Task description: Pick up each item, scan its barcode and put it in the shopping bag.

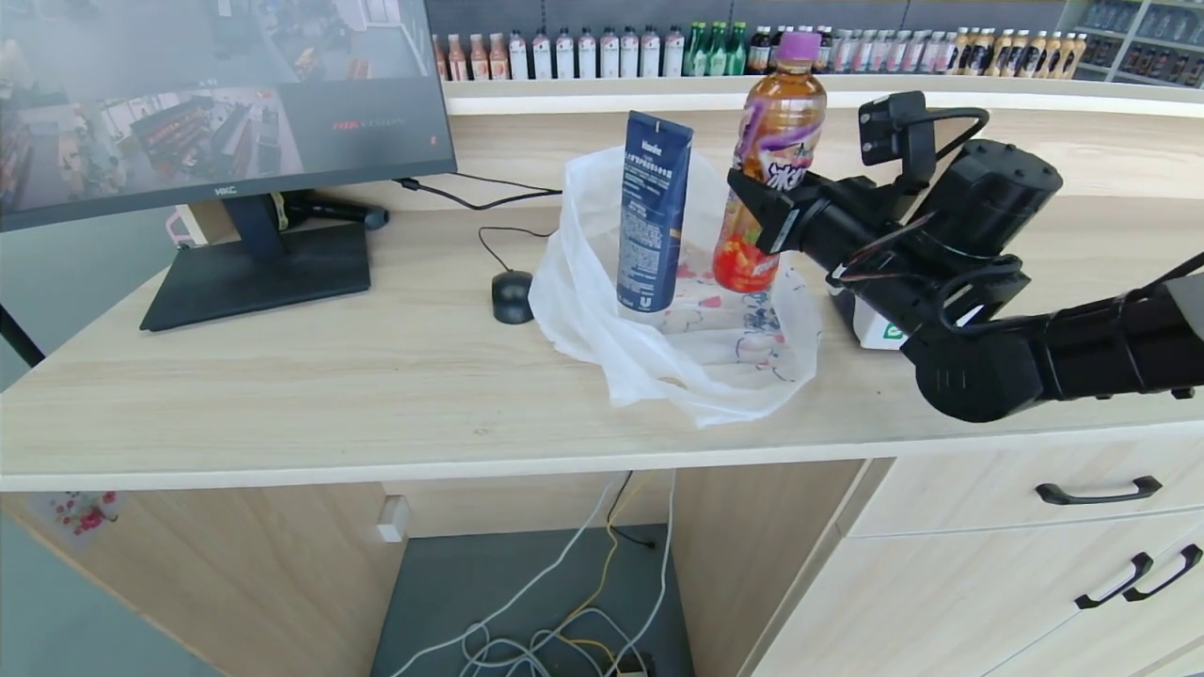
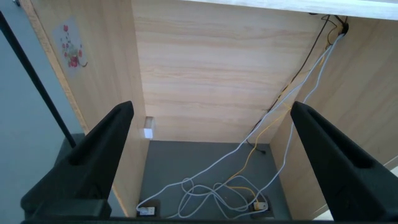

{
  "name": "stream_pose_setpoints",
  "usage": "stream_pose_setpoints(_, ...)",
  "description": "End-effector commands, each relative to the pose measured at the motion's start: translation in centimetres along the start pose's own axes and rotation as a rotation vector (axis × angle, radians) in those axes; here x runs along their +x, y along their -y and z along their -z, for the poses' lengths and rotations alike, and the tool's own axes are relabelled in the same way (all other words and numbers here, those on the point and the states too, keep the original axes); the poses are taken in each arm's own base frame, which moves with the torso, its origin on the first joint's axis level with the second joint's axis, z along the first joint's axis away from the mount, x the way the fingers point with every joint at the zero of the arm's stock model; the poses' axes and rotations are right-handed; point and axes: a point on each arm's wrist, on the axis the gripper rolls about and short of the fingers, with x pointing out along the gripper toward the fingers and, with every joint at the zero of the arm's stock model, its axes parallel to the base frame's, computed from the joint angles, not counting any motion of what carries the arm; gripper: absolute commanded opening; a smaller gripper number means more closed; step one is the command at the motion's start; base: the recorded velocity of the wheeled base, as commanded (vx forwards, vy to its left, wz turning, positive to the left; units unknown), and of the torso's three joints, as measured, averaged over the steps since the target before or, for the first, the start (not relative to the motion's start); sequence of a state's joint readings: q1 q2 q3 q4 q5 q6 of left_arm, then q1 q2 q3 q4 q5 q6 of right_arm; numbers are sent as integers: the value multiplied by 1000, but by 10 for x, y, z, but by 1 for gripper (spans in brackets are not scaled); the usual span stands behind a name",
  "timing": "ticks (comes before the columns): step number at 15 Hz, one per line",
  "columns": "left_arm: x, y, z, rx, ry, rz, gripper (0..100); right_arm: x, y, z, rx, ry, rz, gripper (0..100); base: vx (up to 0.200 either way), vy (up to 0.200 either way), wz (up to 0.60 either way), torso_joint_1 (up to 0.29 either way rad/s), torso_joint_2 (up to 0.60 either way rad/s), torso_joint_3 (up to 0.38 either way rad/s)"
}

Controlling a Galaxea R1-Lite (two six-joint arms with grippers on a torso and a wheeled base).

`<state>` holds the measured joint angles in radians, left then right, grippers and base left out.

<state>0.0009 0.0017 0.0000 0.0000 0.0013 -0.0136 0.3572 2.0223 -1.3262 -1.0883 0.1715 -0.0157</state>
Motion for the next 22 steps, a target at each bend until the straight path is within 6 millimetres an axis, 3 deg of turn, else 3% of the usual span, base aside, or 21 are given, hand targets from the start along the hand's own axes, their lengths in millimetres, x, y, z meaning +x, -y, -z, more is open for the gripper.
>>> stream_pose_setpoints(1, 0, 0, 0, 0, -1, -1, 100, -3, 1, 20, 6, -51, 0, 0, 0, 0, 0, 0, 0, 0)
stream_pose_setpoints(10, 0, 0, 0, 0, -1, -1, 100, -5, -3, 40, 20, -111, -19, 0, 0, 0, 0, 0, 0, 0)
stream_pose_setpoints(22, 0, 0, 0, 0, 0, 1, 100, -33, -15, 68, 26, -168, -32, 0, 0, 0, 0, 0, 0, 0)
